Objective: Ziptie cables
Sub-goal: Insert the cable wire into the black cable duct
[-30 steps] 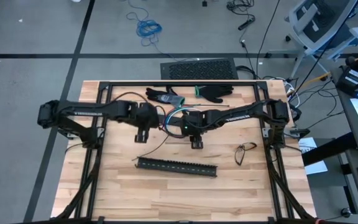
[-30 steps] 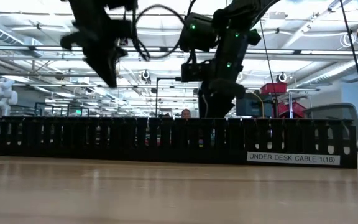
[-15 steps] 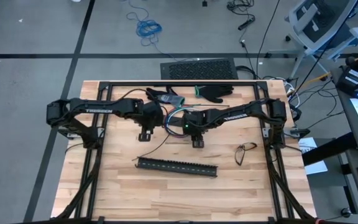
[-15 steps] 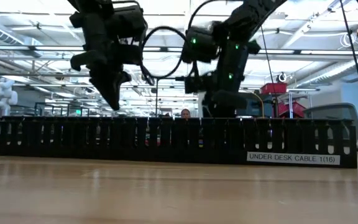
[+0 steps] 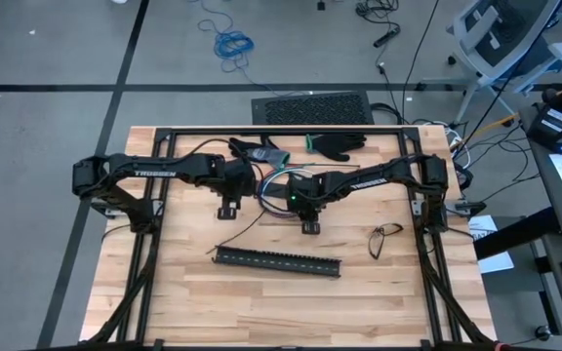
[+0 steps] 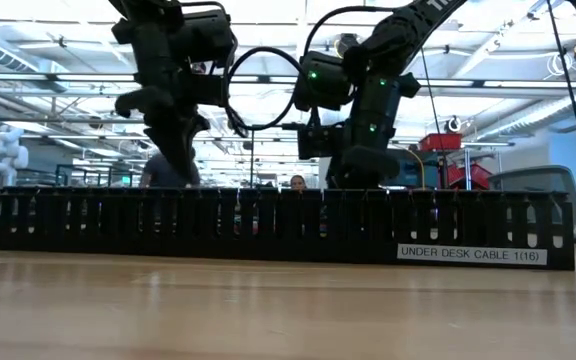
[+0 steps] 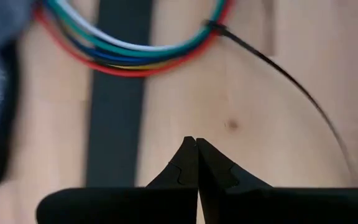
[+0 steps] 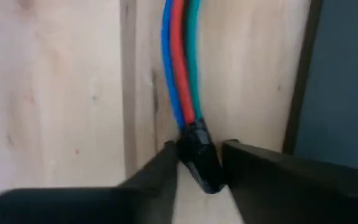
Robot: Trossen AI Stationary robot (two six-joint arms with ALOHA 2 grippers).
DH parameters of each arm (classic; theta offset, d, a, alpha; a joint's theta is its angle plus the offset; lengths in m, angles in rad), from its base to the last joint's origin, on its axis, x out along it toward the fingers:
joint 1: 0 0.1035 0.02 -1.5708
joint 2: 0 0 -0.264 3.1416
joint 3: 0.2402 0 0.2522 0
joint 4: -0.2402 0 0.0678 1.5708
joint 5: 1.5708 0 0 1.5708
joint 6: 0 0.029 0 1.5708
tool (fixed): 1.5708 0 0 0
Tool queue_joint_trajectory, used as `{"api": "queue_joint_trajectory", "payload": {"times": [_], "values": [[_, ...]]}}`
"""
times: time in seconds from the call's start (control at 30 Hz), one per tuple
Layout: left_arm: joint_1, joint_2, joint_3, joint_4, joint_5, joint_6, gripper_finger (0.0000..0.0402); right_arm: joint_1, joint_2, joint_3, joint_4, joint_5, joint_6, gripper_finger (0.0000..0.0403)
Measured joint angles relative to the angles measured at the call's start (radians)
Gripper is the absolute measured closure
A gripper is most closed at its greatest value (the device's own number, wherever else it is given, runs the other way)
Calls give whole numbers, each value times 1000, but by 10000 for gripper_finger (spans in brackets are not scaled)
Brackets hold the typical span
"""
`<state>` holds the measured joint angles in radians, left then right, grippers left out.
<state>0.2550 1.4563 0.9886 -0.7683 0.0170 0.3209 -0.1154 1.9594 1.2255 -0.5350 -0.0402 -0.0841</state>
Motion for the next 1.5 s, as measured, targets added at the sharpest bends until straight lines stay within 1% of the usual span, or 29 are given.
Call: {"api": "queue_joint_trajectory", "payload": {"times": [0.07, 0.1, 0.2, 0.3, 0.43, 0.53, 0.8, 0.83, 0.87, 0.93, 1.03, 1.07, 1.13, 1.2, 1.3, 1.37, 1.5], "values": [[0, 0, 0, 8, -66, 1, 402, 2, 0, 0, 0, -2, 35, 361], [0, 0, 0, 10, -96, 2, 402, 3, 0, 0, 7, 3, 56, 376], [2, 0, 0, 21, -152, 28, 402, 7, -10, 1, 7, 6, 119, 379], [12, -10, 0, 30, -158, 54, 402, 7, -19, 10, -26, 3, 148, 379], [44, -45, 0, 40, -160, 62, 401, 5, -51, 21, -112, -37, 152, 379], [85, -96, 0, 69, -160, 63, 401, 5, -98, 24, -166, -66, 151, 379], [238, -244, 0, 206, -156, 82, 402, -2, -266, 25, -247, -71, 171, 381], [259, -256, 0, 227, -146, 81, 402, -3, -296, 25, -246, -71, 182, 381], [281, -261, 0, 247, -115, 80, 401, -6, -324, 25, -241, -71, 193, 381], [323, -263, 0, 285, 3, 78, 401, -16, -383, 26, -213, -71, 236, 381], [368, -254, 0, 334, 224, 58, 402, -37, -450, 27, -165, -67, 312, 385], [375, -244, 0, 376, 279, 27, 402, -43, -468, 26, -149, -63, 331, 388], [377, -220, 1, 465, 346, -34, 402, -53, -498, 27, -117, -65, 366, 388], [375, -205, 0, 542, 357, -51, 401, -56, -517, 27, -97, -69, 386, 388], [373, -202, 15, 648, 360, -27, 402, -61, -547, 27, -58, -78, 399, 392], [373, -203, 38, 711, 360, -24, 402, -67, -564, 47, -55, -84, 417, 401], [378, -222, 84, 889, 344, -25, 402, -69, -574, 104, -73, -81, 409, 397]]}}
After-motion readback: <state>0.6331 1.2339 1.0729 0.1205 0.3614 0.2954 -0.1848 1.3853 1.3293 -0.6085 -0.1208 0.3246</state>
